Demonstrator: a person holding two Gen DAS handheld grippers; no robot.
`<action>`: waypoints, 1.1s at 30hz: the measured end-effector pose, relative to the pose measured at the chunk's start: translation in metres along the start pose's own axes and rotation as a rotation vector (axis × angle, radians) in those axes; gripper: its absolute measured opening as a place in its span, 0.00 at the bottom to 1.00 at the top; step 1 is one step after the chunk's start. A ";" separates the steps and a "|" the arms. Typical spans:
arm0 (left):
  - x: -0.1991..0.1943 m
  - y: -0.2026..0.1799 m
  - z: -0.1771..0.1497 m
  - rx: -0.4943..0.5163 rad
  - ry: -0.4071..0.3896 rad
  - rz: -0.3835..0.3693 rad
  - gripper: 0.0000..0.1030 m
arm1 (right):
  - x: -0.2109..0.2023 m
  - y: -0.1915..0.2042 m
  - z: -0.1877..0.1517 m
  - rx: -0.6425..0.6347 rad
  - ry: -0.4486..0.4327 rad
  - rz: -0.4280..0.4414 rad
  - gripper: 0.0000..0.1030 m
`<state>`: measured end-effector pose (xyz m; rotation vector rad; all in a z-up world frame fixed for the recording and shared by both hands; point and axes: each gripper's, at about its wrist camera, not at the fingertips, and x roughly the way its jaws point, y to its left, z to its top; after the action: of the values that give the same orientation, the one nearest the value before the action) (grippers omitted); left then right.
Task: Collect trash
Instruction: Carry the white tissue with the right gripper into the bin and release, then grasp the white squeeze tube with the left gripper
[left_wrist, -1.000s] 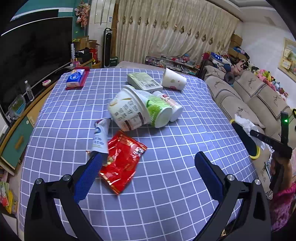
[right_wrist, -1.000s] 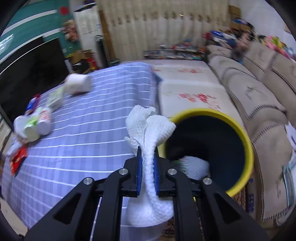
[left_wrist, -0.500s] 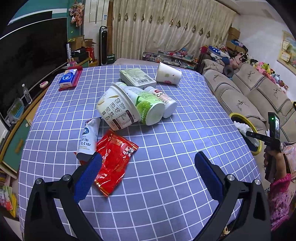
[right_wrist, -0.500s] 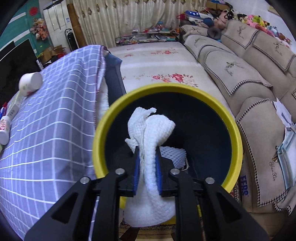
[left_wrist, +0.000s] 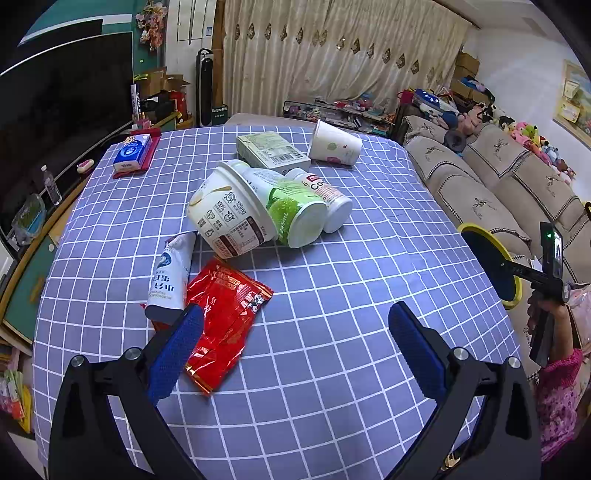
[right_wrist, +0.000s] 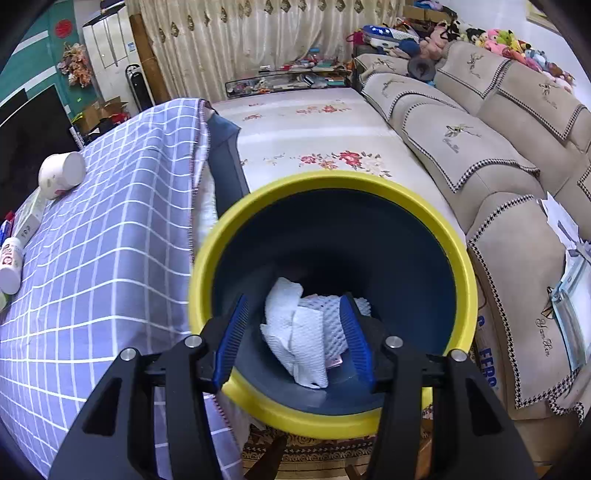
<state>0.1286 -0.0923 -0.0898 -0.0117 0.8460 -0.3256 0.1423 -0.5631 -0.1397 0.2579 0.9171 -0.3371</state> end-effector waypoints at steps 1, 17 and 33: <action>0.000 0.001 0.000 -0.001 0.001 0.000 0.95 | -0.001 0.002 0.000 -0.004 -0.001 0.003 0.48; -0.004 0.041 0.007 -0.048 -0.024 0.110 0.95 | -0.047 0.037 -0.018 -0.031 -0.061 0.116 0.53; 0.049 0.090 0.022 -0.068 0.062 0.190 0.73 | -0.037 0.051 -0.020 -0.055 -0.030 0.126 0.53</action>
<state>0.1999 -0.0236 -0.1239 0.0158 0.9119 -0.1196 0.1267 -0.5027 -0.1173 0.2580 0.8752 -0.1990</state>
